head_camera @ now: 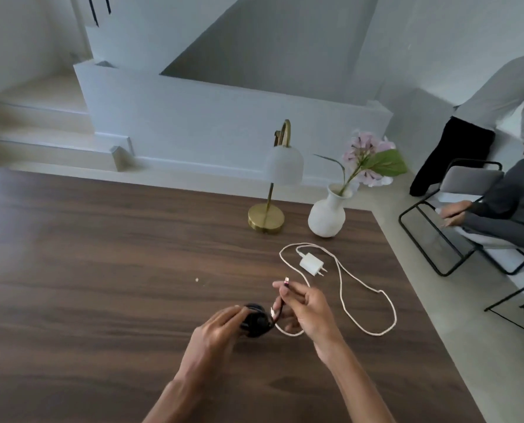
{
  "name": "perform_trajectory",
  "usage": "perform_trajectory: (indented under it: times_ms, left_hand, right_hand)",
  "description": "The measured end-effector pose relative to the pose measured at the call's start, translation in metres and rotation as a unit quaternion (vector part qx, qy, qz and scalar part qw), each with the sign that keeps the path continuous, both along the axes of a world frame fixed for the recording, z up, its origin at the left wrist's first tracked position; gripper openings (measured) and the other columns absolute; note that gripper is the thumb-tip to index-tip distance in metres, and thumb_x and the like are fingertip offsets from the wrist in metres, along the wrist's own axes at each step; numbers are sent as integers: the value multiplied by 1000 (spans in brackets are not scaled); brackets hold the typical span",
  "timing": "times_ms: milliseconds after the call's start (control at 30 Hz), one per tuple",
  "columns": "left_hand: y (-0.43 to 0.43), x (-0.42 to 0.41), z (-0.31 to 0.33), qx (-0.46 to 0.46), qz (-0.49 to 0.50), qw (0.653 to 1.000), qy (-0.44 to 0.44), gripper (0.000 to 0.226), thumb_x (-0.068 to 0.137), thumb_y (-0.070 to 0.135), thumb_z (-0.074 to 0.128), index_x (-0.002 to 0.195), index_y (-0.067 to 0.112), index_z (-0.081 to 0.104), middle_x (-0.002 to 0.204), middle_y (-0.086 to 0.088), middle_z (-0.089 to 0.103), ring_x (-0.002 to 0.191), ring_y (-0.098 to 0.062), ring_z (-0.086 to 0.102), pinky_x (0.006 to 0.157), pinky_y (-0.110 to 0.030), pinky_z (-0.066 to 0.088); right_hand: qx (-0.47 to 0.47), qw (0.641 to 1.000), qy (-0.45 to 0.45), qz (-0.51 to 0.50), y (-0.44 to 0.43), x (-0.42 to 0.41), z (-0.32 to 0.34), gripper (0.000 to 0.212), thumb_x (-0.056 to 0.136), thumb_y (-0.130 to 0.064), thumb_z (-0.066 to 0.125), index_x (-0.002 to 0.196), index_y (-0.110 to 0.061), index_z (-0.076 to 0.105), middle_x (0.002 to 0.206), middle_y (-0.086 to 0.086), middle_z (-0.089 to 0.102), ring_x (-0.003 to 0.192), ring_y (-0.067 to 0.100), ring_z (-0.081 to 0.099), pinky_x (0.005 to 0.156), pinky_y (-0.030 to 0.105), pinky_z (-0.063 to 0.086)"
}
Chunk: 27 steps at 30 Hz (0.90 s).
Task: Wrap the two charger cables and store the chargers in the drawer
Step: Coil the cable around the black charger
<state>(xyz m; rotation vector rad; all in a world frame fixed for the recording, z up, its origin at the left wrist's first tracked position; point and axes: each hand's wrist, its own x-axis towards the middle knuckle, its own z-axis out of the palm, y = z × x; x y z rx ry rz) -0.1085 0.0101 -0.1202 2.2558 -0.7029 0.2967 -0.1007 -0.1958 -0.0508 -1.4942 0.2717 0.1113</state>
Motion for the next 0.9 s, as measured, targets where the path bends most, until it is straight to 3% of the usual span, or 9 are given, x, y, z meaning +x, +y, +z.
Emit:
perform_trajectory:
  times_ms: [167,333,467,567,700,800,900]
  left_hand:
    - [2,4,-15,-3,6,1000,-13,31,88,17,54,108,11,77,112,-2,76,99,-13,72,87,-15,52]
    - [8,-5,-28,-43,5,998,34,31,93,17,52,116,18,73,118,5,68,102,2,66,84,-10,52]
    - [7,-7,-38,-38,-11,999,37,38,87,5,67,121,20,71,126,4,66,105,-2,69,81,-19,57]
    - [1,-7,-36,-61,20,997,49,37,81,11,81,116,21,74,126,2,67,104,-4,71,80,-23,60]
    - [-7,-18,-31,-141,48,985,91,32,78,27,85,109,26,78,126,8,66,112,4,67,97,-13,51]
    - [-14,-14,-27,-176,81,975,108,22,78,31,83,100,27,82,118,11,70,106,4,69,94,-14,53]
    - [-18,-10,-28,-233,110,953,158,24,73,18,88,97,23,83,110,11,73,101,0,72,89,-22,60]
  right_hand:
    - [-81,996,22,18,7,13,-22,21,95,-18,67,105,1,64,64,7,68,49,19,61,38,23,37]
    - [-160,986,40,39,6,13,-38,14,95,-20,67,94,-9,76,57,-1,64,48,14,61,36,22,40]
    - [-193,978,38,67,4,9,-41,14,95,-17,66,90,-21,77,60,-2,67,51,10,64,38,24,48]
    - [-208,975,42,70,2,7,-42,17,95,-16,67,89,-28,76,71,4,72,59,13,66,40,26,51]
    - [-201,975,43,78,0,5,-45,14,94,-13,67,94,-22,78,87,12,77,61,14,67,39,25,52]
    - [-185,979,49,76,-1,4,-46,16,94,-11,68,90,-22,78,84,8,76,59,13,66,39,24,51]
    - [-172,982,49,63,-5,3,-51,12,92,-9,69,91,-17,79,78,4,76,57,13,67,39,23,49]
